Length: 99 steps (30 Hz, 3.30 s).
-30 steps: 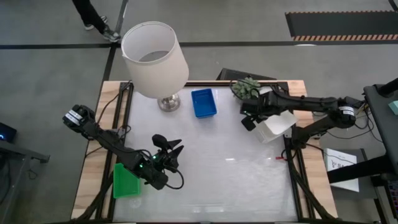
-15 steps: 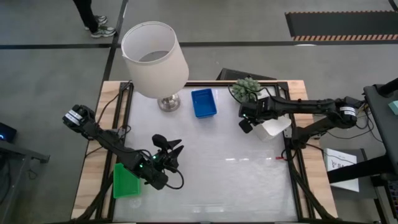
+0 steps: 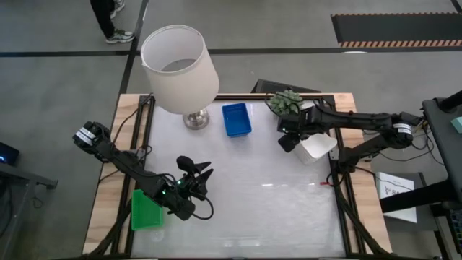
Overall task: Stack baskets by color
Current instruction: Stack the bottom white bin on the stacked white bins, then return to Home Position
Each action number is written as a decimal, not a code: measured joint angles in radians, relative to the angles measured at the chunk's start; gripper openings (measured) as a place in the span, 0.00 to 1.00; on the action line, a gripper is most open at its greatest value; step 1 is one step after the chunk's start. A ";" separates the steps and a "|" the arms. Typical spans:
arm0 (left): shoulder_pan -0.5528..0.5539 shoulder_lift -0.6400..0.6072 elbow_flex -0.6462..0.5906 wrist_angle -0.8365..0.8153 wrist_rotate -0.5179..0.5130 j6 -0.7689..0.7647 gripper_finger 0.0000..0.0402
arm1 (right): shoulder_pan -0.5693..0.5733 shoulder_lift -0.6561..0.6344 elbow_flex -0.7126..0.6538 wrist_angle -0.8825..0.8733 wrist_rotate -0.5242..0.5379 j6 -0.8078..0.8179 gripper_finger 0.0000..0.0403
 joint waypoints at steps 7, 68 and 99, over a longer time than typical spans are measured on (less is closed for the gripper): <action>0.000 0.000 0.000 0.000 0.000 -0.001 0.35 | 0.000 -0.008 0.005 -0.197 0.006 -0.008 0.25; 0.032 -0.930 -0.773 0.558 0.683 0.075 0.00 | 0.050 -1.058 -0.883 1.163 -0.362 -1.048 0.02; 0.033 -1.317 -0.925 0.537 0.663 0.157 0.00 | 0.050 -1.213 -1.131 1.281 -0.323 -1.030 0.02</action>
